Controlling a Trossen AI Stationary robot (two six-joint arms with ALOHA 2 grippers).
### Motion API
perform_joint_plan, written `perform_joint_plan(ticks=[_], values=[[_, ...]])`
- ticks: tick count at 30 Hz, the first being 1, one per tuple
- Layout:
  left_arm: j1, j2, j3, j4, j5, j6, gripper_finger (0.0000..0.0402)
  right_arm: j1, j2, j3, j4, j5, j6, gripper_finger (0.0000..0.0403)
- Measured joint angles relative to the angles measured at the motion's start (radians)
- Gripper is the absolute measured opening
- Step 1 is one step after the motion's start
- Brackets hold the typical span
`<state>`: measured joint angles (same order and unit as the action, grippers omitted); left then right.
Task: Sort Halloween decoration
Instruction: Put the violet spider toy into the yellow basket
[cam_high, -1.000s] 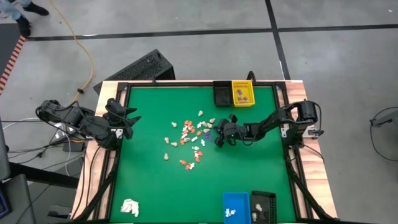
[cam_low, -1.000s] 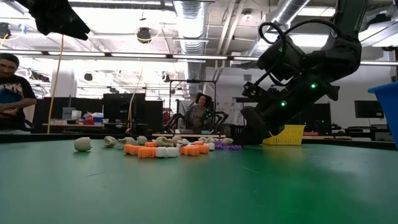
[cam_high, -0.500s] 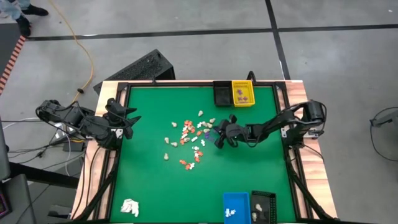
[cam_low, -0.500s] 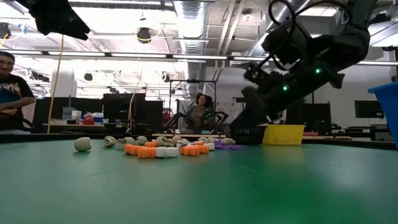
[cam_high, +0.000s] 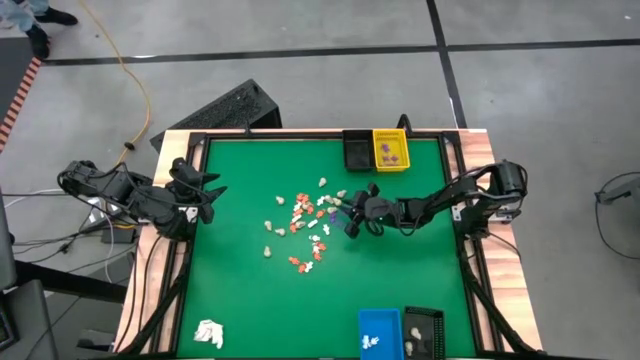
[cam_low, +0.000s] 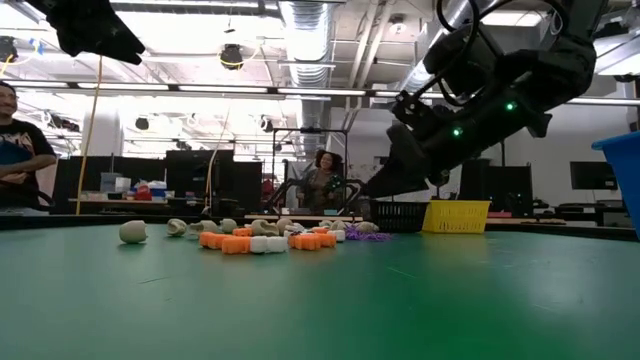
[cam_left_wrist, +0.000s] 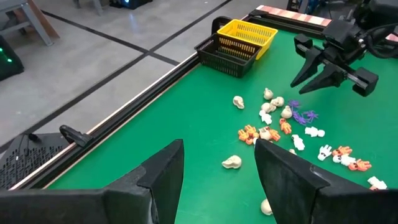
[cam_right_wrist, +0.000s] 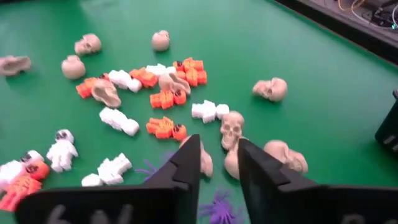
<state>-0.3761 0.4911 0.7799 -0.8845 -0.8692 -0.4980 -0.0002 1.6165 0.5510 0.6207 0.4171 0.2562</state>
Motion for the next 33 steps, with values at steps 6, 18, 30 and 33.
perform_joint_plan(ticks=[6,18,30,33], values=[[0.000,0.000,0.000,0.012,0.026,0.014,0.0189,-0.002,0.000,0.000,0.050,-0.061,-0.039,0.0162],[0.000,0.000,0.000,0.022,0.026,0.035,0.0189,-0.014,-0.002,-0.101,0.175,-0.073,-0.034,0.0171],[0.000,0.000,0.000,0.022,0.017,0.033,0.0189,-0.050,0.008,-0.137,0.164,-0.072,-0.017,0.0173],[0.000,0.000,0.000,0.022,0.013,0.032,0.0189,-0.049,0.008,-0.137,0.162,-0.073,-0.017,0.0173]])
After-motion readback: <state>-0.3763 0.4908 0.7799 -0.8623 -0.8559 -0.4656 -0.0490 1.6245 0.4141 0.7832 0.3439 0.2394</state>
